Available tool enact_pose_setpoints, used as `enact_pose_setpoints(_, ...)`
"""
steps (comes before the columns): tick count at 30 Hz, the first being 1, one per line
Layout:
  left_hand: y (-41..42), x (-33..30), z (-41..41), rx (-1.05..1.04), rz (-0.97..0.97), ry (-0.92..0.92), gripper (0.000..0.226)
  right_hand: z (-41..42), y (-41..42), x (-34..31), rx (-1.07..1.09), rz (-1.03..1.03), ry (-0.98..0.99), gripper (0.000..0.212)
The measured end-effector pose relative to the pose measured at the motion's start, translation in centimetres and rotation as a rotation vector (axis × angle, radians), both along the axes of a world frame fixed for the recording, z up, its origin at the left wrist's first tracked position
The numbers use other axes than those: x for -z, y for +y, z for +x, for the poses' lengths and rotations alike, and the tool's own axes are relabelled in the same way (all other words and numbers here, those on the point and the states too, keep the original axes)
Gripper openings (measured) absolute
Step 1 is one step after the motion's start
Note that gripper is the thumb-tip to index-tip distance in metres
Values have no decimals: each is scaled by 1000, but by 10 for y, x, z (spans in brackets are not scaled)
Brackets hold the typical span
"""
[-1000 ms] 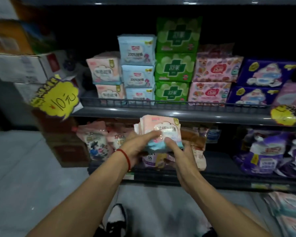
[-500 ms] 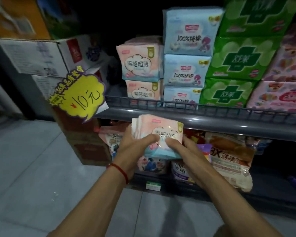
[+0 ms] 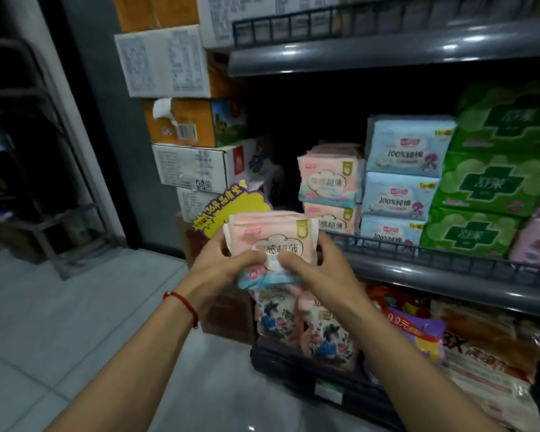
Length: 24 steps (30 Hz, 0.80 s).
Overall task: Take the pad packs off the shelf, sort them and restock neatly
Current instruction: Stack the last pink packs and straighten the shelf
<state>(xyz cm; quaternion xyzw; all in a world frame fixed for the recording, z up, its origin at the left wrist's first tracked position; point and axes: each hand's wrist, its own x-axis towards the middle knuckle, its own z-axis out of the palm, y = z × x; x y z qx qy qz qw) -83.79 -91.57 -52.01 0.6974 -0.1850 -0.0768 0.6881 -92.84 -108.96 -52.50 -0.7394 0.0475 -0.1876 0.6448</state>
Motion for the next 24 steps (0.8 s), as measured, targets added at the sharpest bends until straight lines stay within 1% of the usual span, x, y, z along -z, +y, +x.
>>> enact_pose_setpoints(3,3,-25,38,127,64,-93,84,26,4,-13,74,-58,-58,44)
enact_pose_setpoints(6,2,-50,75,233,116,-184,117,57,4,-26,137,-115,-111,44)
enact_pose_setpoints(7,2,-60,86,261,158,-243,120,66,2,-30,147,-133,-129,44)
enact_pose_setpoints(10,-3,-86,118,252,382,-472,111,89,-4,-40,176,-162,-161,42)
enact_pose_setpoints(11,-5,-92,128,255,401,-495,108,95,-5,-42,189,-161,-167,43)
enact_pose_setpoints(13,-12,-100,146,283,394,-483,106,106,-6,-40,223,-130,-177,45)
enact_pose_setpoints(16,-21,-107,163,254,432,-547,100,116,-3,-35,229,-67,-196,43)
enact_pose_setpoints(19,-25,-112,171,172,503,-645,97,119,-4,-31,218,-54,-208,50)
enact_pose_setpoints(21,-28,-118,174,86,563,-742,96,116,-7,-27,208,-4,-206,56)
enact_pose_setpoints(23,-37,-125,176,-15,619,-827,95,106,-7,-15,228,48,-156,53)
enact_pose_setpoints(24,-43,-127,176,-58,646,-862,95,101,-6,-5,245,58,-129,46)
